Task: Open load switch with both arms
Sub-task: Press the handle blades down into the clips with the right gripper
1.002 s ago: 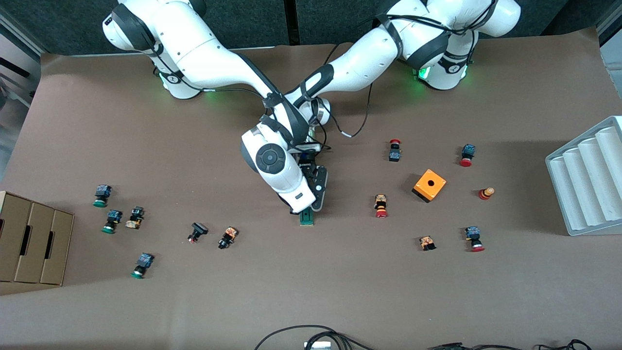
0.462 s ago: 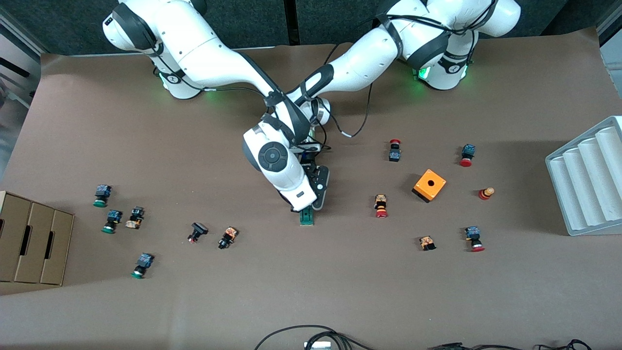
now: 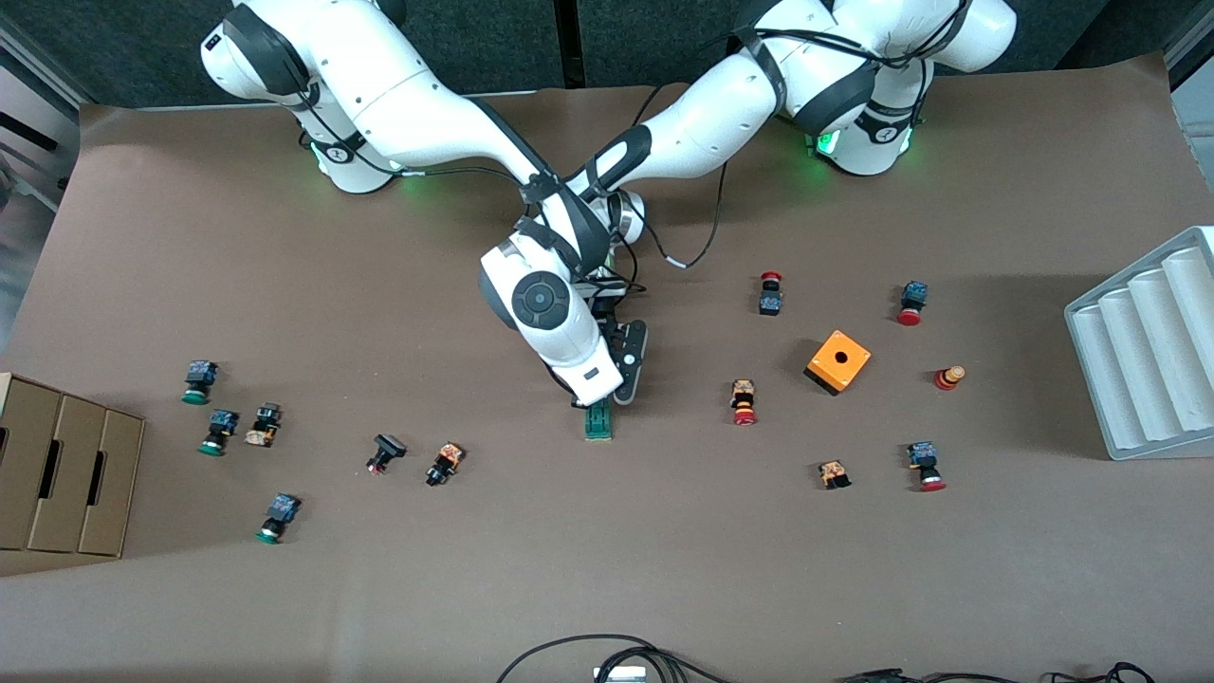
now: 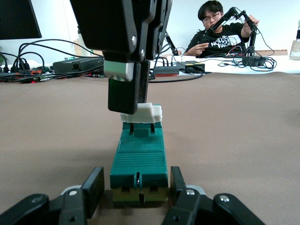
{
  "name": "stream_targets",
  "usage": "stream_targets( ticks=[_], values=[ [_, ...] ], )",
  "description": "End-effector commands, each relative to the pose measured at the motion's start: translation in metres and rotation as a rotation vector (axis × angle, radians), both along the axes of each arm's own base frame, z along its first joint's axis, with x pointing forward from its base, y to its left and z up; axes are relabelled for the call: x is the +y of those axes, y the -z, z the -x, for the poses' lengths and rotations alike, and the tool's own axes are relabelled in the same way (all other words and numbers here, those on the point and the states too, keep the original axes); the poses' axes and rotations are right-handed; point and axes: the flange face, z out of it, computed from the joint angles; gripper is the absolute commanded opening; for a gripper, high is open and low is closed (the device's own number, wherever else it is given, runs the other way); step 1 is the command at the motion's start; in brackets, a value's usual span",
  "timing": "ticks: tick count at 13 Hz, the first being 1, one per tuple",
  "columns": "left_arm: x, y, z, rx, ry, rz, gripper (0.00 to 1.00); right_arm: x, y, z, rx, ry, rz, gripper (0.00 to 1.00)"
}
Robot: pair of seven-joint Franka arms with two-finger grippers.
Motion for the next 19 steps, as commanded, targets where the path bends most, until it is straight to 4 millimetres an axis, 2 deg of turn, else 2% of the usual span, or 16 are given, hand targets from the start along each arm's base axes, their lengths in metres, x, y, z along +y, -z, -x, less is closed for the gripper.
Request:
stream_targets(
  ticks=[1, 19],
  values=[
    [0.0059, 0.0257, 0.0069, 0.020, -0.008, -0.027, 0.64, -0.0060, 0.0030, 0.0089, 0.000, -0.006, 0.042, 0.22],
    [0.0078, 0.0278, 0.0094, 0.020, -0.006, -0.036, 0.63, -0.0065, 0.0127, 0.0088, -0.001, -0.008, 0.048, 0.22]
  ],
)
